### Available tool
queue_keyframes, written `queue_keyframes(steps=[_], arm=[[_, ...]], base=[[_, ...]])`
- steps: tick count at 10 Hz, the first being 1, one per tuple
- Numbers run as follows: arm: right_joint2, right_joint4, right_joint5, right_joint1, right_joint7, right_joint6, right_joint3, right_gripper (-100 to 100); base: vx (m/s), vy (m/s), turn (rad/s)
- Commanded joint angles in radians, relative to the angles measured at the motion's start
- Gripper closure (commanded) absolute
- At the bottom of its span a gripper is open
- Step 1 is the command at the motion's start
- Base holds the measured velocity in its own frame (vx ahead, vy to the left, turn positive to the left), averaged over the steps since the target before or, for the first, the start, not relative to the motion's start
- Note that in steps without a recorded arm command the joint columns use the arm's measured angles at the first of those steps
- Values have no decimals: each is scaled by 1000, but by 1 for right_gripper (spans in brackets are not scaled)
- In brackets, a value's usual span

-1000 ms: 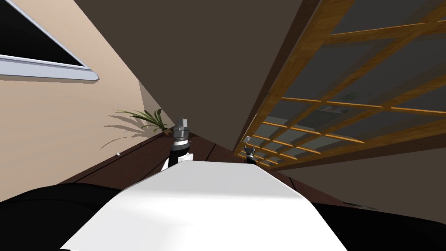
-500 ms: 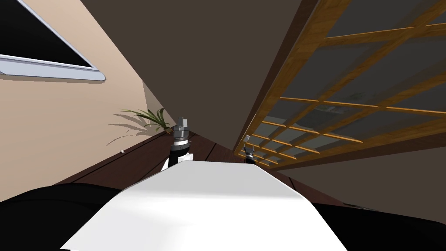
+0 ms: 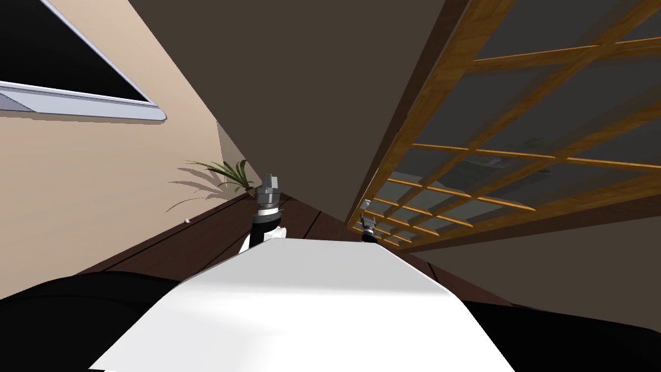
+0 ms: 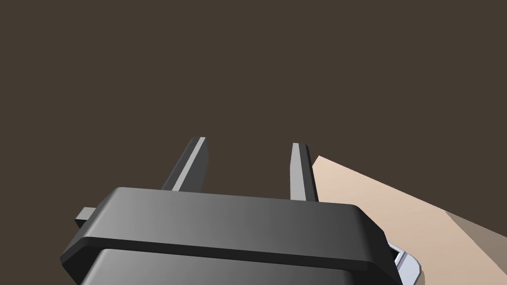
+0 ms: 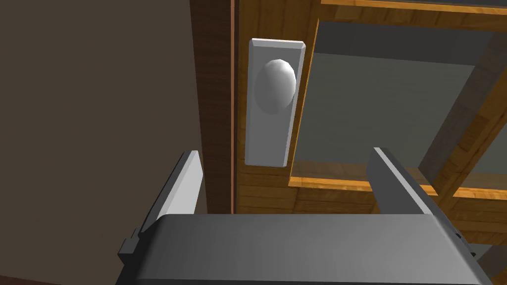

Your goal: Pull the door open

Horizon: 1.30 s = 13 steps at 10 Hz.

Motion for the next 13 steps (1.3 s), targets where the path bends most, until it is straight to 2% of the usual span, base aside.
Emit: queue_keyframes(steps=[1, 5, 6, 7, 9, 10, 13], arm=[[3, -9, -21, 1, -50, 5, 8, -100], [8, -22, -53, 2, -127, 11, 21, -100], [7, -21, -48, 2, -114, 10, 19, -100], [-12, -11, -54, 10, -142, 2, 15, -100], [-31, 0, -59, 17, -166, -6, 10, -100], [-31, 0, -59, 17, -166, -6, 10, -100], [-73, 24, -69, 33, -219, -24, 0, -100]], base=[[-53, -13, 38], [-40, -10, 20], [-12, -4, 3], [113, -22, 90], [179, -7, 96], [144, 13, 16], [160, -5, 96]])
